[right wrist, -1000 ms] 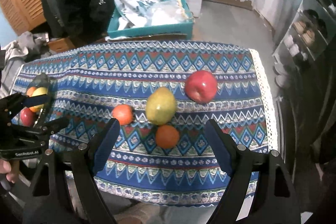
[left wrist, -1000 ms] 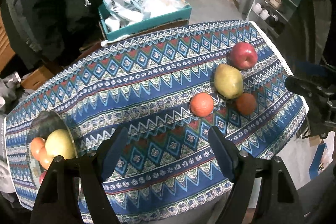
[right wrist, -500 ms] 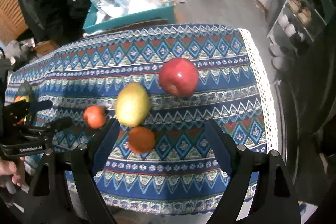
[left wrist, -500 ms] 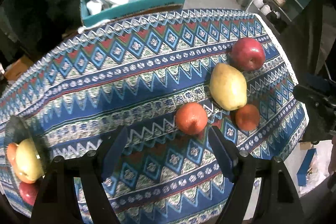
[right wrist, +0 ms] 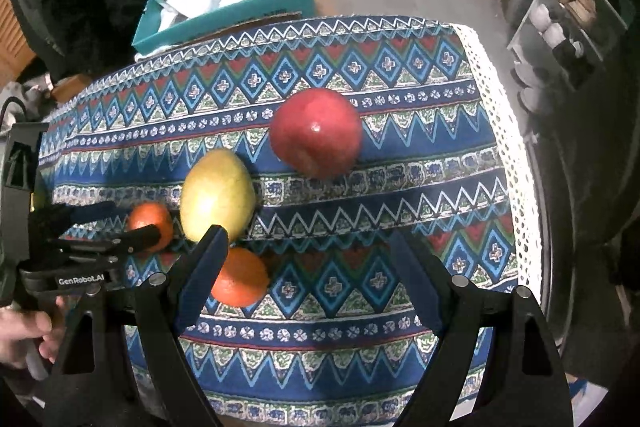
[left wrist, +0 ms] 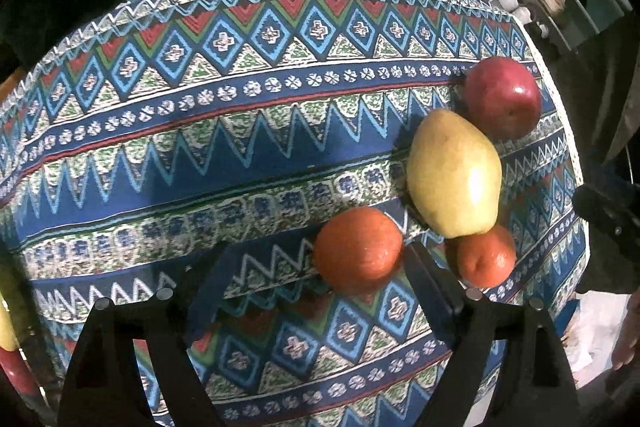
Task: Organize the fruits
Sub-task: 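Grasp the red apple with the right gripper while the left gripper grasps an orange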
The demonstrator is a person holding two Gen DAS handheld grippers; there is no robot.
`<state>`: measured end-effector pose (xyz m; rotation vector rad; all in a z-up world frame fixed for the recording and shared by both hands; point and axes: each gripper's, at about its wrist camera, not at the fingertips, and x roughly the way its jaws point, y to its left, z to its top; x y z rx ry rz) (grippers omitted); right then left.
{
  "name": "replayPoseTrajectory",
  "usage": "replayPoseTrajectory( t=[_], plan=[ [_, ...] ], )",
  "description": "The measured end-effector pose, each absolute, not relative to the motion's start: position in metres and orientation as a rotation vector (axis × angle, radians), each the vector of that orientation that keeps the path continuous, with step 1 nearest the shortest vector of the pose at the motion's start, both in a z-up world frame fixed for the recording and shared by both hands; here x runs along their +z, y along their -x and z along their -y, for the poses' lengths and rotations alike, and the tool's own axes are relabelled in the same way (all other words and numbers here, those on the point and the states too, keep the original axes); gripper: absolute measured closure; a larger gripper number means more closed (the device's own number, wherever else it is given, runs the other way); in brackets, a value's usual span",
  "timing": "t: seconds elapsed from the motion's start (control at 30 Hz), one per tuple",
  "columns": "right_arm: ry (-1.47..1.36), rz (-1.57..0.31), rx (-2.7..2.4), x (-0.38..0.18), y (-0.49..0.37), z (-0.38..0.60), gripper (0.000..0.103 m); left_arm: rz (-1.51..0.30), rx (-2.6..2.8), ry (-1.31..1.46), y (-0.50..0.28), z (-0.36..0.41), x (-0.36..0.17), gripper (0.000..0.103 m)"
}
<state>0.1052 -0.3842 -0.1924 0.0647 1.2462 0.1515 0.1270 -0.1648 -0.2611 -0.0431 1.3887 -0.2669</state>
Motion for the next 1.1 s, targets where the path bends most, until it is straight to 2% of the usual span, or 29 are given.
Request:
replayPoseTrajectory(
  t=[0.2,0.37,0.47,0.53,0.57,0.8,1.1],
  plan=[
    [-0.085,-1.242,0.135,-0.195,-0.118,0.389,0.02,-1.41,-0.284,0.045,-0.128,0.179,-0.269,0.016],
    [-0.043,-1.242,0.148,-0.203,-0.137,0.385,0.02,-1.414,-0.308,0.052,-0.126,0.183,-0.274,0.027],
    [-0.03,-1.241,0.16,-0.208,-0.151,0.382,0.02,-1.414,-0.348,0.053,-0.123,0.188,-0.274,0.039],
    [-0.014,-1.244,0.155,-0.212,-0.161,0.379,0.02,-1.422,-0.379,0.071,-0.122,0.195,-0.276,0.053],
    [-0.007,-1.248,0.155,-0.214,-0.166,0.379,0.02,-1.423,-0.395,0.08,-0.121,0.196,-0.276,0.056],
    [0.047,-1.297,0.155,-0.24,-0.192,0.37,0.02,-1.375,-0.373,0.011,-0.113,0.21,-0.271,0.058],
    [-0.011,-1.331,0.161,-0.26,-0.202,0.37,0.021,-1.331,-0.327,0.047,-0.129,0.183,-0.263,0.058]
  ],
)
